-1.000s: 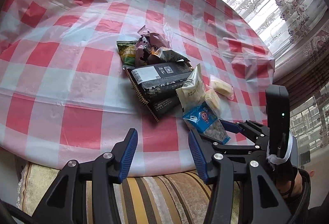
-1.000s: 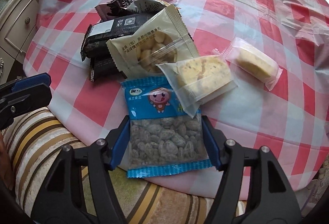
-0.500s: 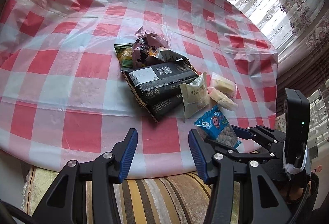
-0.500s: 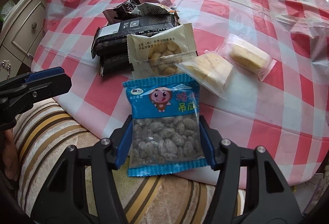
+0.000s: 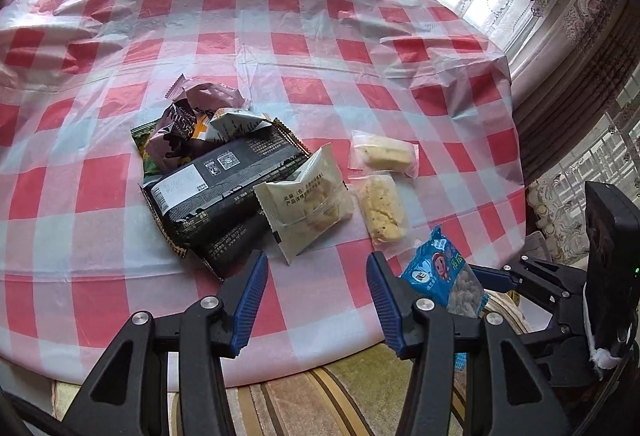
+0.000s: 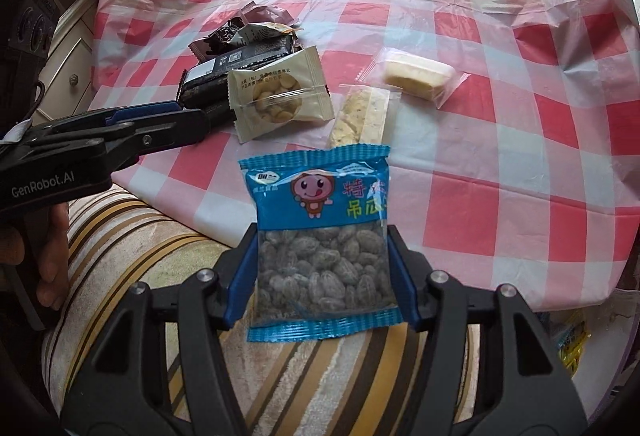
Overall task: Organize snacks
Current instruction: 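Grasp the blue-labelled seed bag with the right tool, then grasp the white cookie packet with the left tool while the right tool holds the seed bag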
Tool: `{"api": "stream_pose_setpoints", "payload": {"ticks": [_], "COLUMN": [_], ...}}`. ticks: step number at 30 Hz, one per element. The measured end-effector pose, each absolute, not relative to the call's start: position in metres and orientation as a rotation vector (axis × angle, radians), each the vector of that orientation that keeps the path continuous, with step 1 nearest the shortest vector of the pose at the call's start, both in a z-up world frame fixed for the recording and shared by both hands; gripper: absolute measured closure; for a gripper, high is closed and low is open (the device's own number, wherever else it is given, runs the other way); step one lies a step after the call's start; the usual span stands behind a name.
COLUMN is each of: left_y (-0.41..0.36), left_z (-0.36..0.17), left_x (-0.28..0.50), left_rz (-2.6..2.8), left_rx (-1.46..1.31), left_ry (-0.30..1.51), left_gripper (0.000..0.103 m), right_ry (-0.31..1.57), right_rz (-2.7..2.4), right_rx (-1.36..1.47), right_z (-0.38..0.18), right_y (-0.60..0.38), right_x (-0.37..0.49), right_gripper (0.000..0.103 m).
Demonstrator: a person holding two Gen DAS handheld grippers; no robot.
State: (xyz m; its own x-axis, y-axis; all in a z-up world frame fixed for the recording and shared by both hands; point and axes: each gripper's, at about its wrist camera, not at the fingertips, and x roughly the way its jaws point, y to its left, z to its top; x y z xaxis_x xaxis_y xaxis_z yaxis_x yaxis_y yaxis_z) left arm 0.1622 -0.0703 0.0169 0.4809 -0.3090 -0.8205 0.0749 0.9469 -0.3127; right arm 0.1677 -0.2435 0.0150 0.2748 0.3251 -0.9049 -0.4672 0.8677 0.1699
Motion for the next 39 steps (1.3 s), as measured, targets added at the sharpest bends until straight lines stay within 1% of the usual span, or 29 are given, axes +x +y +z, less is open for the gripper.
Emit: {"api": "stream_pose_setpoints", "payload": {"ticks": [13,20,25,26,27,29,34,39], "left_y": [-0.147,-0.178,-0.191,-0.194,-0.198,-0.203,-0.208,-0.223], "left_z": [-0.002,-0.023,-0.031,-0.031,-0.031,-0.030,-0.028,-0.014], "left_x": [0.207,0.231,0.238,0.239,0.239,0.240,0.239,0.232], "left_rz": [-0.324,-0.248,-0.198,-0.191,-0.179,-0.180,-0.195,-0.250], "left_rx": [-0.171,-0.049,0.051,0.077,0.108,0.139,0.150,0.136], "left_ry": [1.142,1.222,1.232,1.228,1.222,1.211,1.204,1.165], "left_gripper": [0.051,0.051,0.051,0.052,0.059,0.064,0.065,0.065], "right_ry": [1.133,1.110,1.093,1.092,1.092,1.089,1.079,1.065], "right_rz": [0.340,0.269,0.232,0.229,0.227,0.220,0.197,0.149], "right_rx": [-0.043,-0.025,-0.019,-0.014,-0.006,0.002,0.028,0.055], "right_z": [0.025,0.026,0.026,0.025,0.025,0.024,0.024,0.026], "right_y": [-0.315,-0.343,-0.356,-0.358,-0.361,-0.366,-0.382,-0.407], "right_x": [0.168,0.164,0.162,0.161,0.161,0.159,0.155,0.151], "right_gripper": [0.040,0.040,0.040,0.040,0.040,0.040,0.040,0.040]}}
